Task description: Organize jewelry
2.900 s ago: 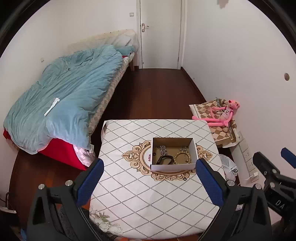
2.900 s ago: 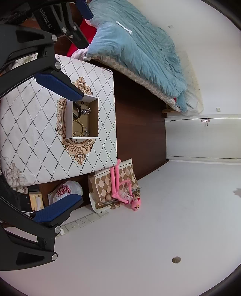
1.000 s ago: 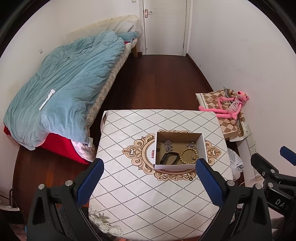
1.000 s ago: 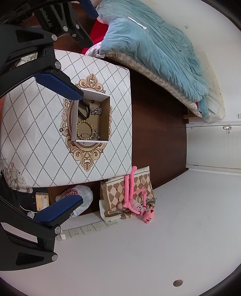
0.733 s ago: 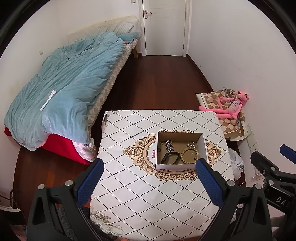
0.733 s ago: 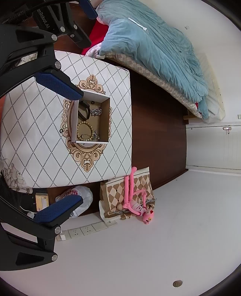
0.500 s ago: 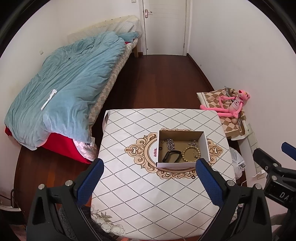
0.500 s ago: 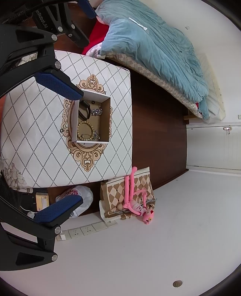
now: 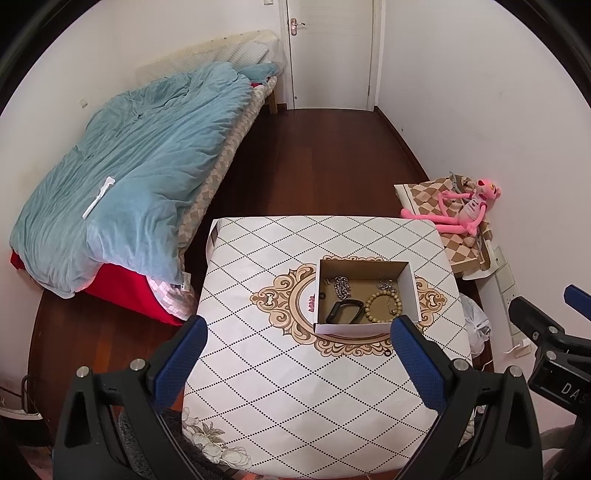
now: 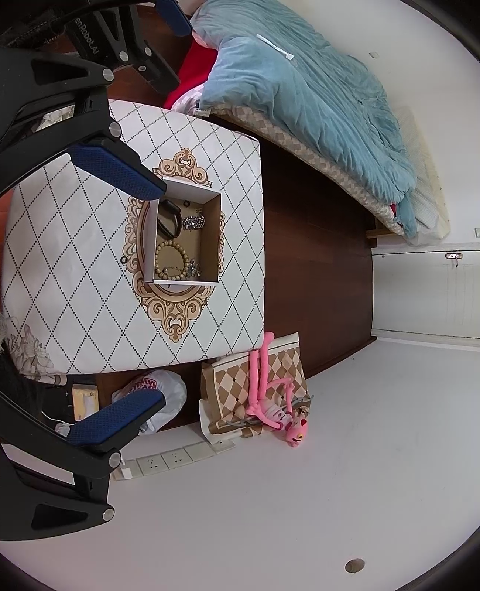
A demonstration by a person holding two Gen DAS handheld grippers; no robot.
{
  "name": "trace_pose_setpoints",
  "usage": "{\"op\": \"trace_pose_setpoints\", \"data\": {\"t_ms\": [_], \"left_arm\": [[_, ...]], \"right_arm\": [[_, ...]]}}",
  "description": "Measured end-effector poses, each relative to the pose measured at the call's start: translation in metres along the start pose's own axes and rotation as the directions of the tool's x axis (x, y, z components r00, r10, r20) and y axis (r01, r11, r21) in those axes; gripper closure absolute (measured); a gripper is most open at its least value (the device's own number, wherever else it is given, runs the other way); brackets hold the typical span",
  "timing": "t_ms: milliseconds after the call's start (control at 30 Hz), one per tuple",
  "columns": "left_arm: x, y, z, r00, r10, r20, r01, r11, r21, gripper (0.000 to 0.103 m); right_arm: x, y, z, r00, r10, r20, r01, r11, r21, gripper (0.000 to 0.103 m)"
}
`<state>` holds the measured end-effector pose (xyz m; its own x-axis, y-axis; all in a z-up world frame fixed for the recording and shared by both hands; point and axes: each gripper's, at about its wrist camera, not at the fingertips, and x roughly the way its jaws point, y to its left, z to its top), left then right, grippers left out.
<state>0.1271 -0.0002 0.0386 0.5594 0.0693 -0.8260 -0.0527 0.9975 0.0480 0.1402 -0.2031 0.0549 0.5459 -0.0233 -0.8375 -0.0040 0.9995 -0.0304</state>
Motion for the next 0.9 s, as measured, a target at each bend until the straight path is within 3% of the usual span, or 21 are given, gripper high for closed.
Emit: {"op": "trace_pose_setpoints", "data": {"t_ms": [900], "left_arm": [[-0.0062, -0.0031, 0.0047, 1.0, 0.0, 0.007, 0.0, 1.0, -0.011, 0.002]], "right_arm": [[0.0003, -0.0005, 0.0005, 1.0, -0.004, -0.003, 0.004, 1.0, 0.0, 0.0]]}}
